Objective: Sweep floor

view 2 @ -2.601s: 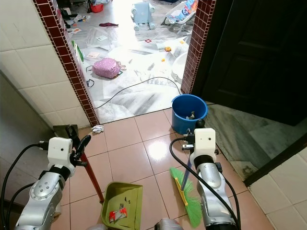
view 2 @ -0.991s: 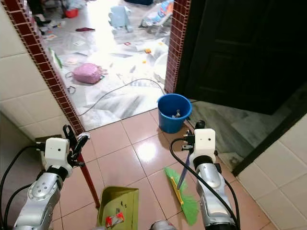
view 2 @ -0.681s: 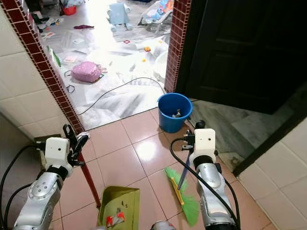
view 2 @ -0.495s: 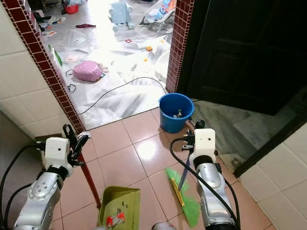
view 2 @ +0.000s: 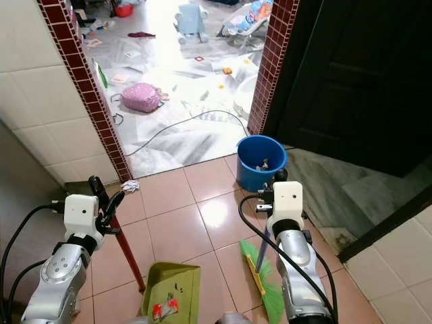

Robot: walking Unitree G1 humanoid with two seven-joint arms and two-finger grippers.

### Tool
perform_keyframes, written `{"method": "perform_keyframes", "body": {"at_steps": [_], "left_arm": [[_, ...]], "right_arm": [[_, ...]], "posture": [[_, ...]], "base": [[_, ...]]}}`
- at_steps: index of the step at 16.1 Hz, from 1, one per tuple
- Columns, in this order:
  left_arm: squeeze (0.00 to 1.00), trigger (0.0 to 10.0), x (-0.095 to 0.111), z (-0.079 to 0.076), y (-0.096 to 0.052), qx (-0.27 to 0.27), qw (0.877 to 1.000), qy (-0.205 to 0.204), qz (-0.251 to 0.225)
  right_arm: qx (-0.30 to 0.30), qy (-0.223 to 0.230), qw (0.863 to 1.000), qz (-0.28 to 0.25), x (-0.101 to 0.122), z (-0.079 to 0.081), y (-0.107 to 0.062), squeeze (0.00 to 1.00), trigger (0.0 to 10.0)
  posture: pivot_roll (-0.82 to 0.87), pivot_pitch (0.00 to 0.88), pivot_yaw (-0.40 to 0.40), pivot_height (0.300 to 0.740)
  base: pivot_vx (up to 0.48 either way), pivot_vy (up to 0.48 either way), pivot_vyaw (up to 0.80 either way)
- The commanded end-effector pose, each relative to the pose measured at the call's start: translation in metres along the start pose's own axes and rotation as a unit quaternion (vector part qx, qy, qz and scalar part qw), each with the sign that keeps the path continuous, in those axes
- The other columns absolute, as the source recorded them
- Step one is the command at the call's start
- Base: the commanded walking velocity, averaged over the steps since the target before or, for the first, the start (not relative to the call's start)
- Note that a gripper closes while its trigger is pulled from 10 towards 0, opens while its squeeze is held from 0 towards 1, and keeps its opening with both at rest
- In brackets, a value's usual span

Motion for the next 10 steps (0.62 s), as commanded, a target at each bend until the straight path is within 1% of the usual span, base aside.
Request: {"method": "perform_keyframes", "body": {"at_steps": [1, 5, 10], "left_arm": [[0.00, 10.0, -0.0049, 0.0052, -0.0023, 0.009, 1.000, 0.019, 0.015], [0.00, 10.0, -0.0060, 0.0091, -0.0051, 0.018, 0.999, 0.031, 0.017], [0.00, 10.0, -0.0076, 0.0108, -0.0067, 0.023, 0.999, 0.029, 0.019]], "right_arm": [[0.002, 0.011, 1.000, -0.006, 0.0041, 0.0013, 0.0025, 0.00, 10.0], [0.007, 0.016, 1.000, -0.005, 0.0041, 0.0043, 0.0025, 0.00, 10.0], [0.013, 0.016, 1.000, -0.001, 0.0020, 0.0068, 0.0034, 0.00, 10.0]], "posture": [[-0.08, 0.000, 0.018, 0.740], [-0.07, 0.000, 0.017, 0.740], [-0.06, 0.000, 0.016, 0.740]], "base": [[0.000, 0.000, 0.00], [0.000, 0.000, 0.00], [0.000, 0.000, 0.00]]}}
Point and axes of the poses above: a point about 5 cm out from each wrist's last joint towards the gripper, its own y axis pointing out of the wrist towards the gripper, its own x axis along the axis of the wrist's last joint, z = x × y, the point moved 2 cm from there along y, pointing out of the wrist towards the gripper, and after that the axes turned 11 degrees about y, right-handed, at the moved point
